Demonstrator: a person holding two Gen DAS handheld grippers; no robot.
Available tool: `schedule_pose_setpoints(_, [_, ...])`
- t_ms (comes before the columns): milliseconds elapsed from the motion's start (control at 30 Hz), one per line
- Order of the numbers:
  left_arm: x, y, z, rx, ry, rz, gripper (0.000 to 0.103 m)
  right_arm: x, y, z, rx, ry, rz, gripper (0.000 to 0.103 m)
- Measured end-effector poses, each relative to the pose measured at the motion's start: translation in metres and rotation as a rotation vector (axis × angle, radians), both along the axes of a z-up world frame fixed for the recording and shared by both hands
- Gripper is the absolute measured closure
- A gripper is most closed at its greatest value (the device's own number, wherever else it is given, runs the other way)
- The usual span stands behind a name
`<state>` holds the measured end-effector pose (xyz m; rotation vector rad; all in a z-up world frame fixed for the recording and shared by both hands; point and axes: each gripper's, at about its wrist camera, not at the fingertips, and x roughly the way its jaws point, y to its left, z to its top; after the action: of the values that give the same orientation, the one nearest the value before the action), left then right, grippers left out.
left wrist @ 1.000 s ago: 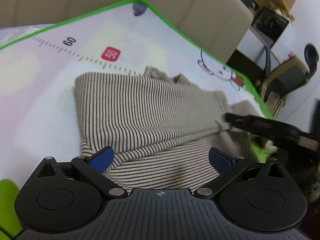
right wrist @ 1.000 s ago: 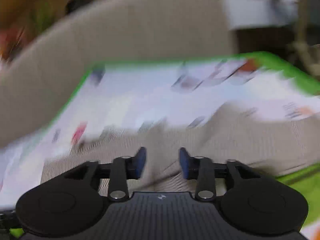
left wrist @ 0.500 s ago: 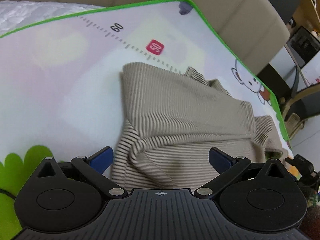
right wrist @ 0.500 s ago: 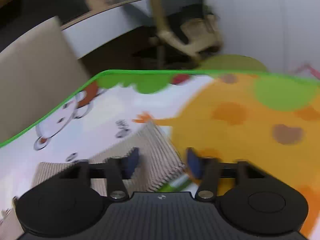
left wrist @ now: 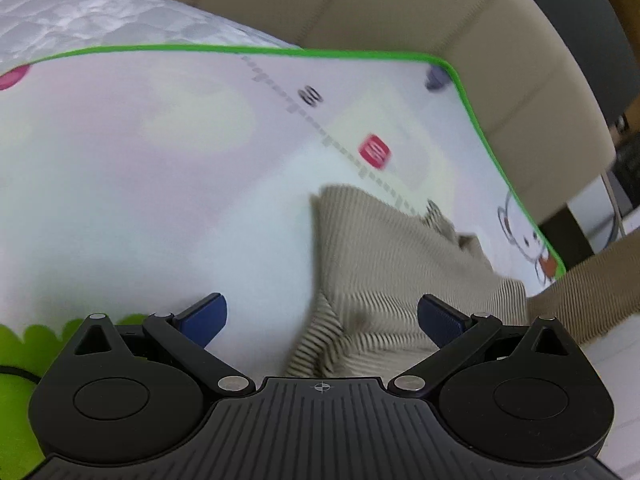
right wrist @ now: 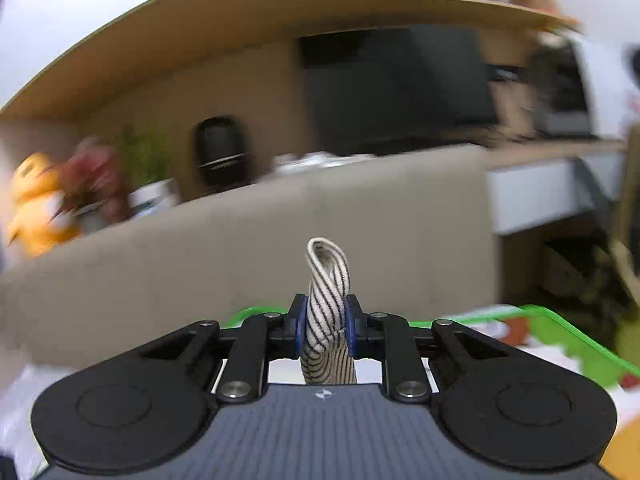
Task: Fold clothes
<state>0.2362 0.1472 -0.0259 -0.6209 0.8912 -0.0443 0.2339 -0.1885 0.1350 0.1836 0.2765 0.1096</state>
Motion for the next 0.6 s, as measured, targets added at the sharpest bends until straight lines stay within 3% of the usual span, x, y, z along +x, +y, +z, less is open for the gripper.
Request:
schedule_pose_setpoints(200, [-0.006, 0.04, 0.002, -0.051, -0.003, 0.159, 0.0, 0.016, 0.059, -0.023, -0.035, 0.09, 0.136, 0.085])
schedule_pose_setpoints(333, [-0.006, 0.046, 0.001, -0.071, 0.008, 0.168, 0.0, 0.024, 0.092, -0.036, -0.018, 0.138, 0.209, 0.085])
schedule_pose_setpoints(400, [-0.004, 0.044, 0.001, -0.067, 0.009, 0.154, 0.0, 0.024, 0.111, -0.04, -0.018, 0.149, 0.258, 0.094])
schedule_pose_setpoints(600, [-0.003, 0.046, -0.001, -0.072, 0.012, 0.139, 0.0, 0.032, 0.147, -0.037, -0.042, 0.136, 0.328, 0.093])
